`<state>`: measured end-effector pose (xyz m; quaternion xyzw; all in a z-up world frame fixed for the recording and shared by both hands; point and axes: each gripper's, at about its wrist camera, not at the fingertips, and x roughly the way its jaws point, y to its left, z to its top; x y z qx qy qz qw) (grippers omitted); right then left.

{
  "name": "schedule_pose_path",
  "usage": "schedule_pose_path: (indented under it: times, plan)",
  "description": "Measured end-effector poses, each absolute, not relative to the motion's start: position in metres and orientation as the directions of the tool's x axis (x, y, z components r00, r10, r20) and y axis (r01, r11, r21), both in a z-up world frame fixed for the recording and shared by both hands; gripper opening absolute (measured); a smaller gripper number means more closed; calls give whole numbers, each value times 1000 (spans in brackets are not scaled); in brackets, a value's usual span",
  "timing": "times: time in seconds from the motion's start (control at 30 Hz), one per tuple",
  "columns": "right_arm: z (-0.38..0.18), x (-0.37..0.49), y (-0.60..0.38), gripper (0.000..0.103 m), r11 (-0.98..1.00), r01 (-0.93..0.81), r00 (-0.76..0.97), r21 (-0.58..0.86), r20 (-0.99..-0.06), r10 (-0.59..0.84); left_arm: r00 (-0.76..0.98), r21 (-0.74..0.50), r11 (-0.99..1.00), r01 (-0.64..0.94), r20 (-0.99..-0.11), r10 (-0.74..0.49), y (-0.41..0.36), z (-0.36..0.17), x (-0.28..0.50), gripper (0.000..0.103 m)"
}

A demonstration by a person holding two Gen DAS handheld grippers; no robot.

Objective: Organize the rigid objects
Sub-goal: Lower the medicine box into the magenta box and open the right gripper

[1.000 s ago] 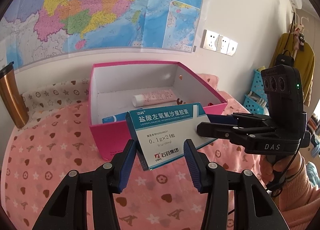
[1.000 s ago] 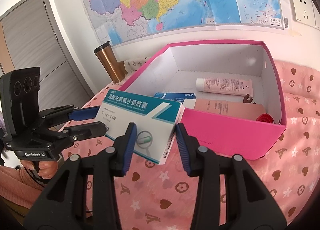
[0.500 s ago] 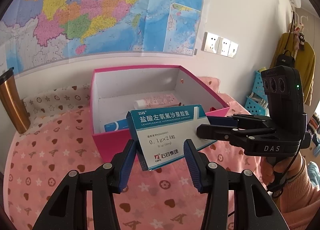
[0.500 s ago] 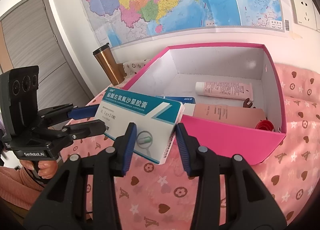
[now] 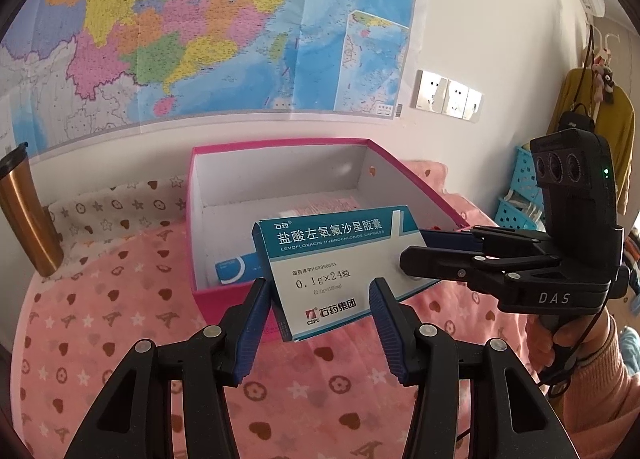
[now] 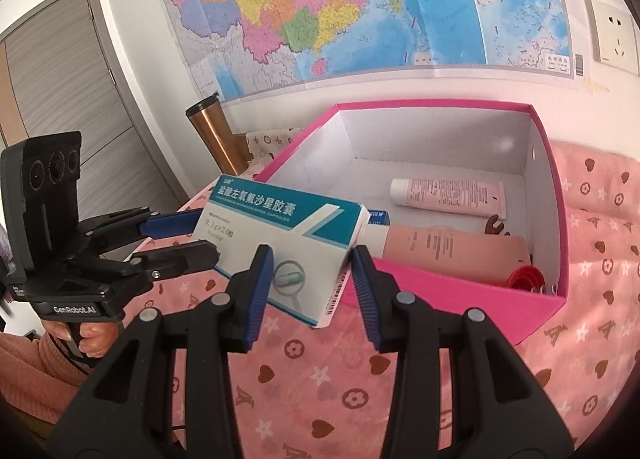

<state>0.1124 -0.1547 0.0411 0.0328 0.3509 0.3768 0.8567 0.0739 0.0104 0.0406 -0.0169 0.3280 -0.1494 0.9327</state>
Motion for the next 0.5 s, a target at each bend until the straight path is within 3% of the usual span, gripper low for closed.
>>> schedule_pose_path:
  times: [0.5]
  plan:
    - [48,137,-142,44,703,-634,469,323,-563,681,747,-106,967,233,-617,-248,22,41,100,51]
